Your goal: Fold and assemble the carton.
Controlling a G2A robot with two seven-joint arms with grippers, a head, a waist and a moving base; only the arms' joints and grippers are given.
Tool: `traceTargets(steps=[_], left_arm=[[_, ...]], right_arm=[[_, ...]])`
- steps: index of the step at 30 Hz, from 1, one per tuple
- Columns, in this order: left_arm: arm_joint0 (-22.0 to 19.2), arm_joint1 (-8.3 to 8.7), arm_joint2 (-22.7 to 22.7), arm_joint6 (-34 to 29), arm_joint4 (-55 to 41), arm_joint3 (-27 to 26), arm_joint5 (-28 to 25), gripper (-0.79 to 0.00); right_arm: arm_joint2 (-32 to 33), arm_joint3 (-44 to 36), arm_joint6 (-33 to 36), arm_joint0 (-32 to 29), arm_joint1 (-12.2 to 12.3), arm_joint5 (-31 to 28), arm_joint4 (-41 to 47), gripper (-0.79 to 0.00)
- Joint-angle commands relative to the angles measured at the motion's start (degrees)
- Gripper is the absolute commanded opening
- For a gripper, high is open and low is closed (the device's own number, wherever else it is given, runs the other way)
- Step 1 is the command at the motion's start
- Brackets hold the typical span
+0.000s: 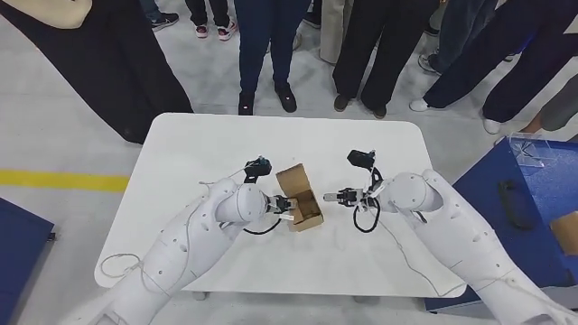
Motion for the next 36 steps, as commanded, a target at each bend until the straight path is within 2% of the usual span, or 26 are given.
traceTargets(steps=[1, 8, 15, 29, 33, 36], left_arm=[[-0.53, -0.58, 0.43, 0.03, -0.46, 1.20, -0.23, 0.000], [-1.57, -1.72, 0.16, 0.74, -1.12, 3.23, -0.98, 0.000], [-0.68, -1.40, -1.44, 0.36, 0.13, 1.99, -1.10, 0.000], [1.21, -1.30, -3.64, 0.01, 1.53, 0.59, -1.57, 0.000], [1.84, -0.75, -5.93, 0.62, 1.69, -1.31, -2.24, 0.000], [3.35, 0.55, -9.97, 3.01, 3.07, -5.50, -2.35, 0.000]], right_arm=[[-0.37, 0.11, -0.44, 0.06, -0.25, 0.13, -0.46, 0.000], [0.08, 1.07, -1.56, 1.02, -1.06, 1.01, 0.40, 0.000], [1.55, -0.04, -0.30, 0.94, -0.97, 1.21, -0.04, 0.000], [-2.76, 0.21, -1.96, 0.64, -3.05, 2.36, -4.46, 0.000], [-3.61, 0.96, -2.72, 0.70, -3.67, 2.85, -5.48, 0.000], [-3.94, 1.11, -3.11, 0.68, -4.08, 3.12, -5.80, 0.000]])
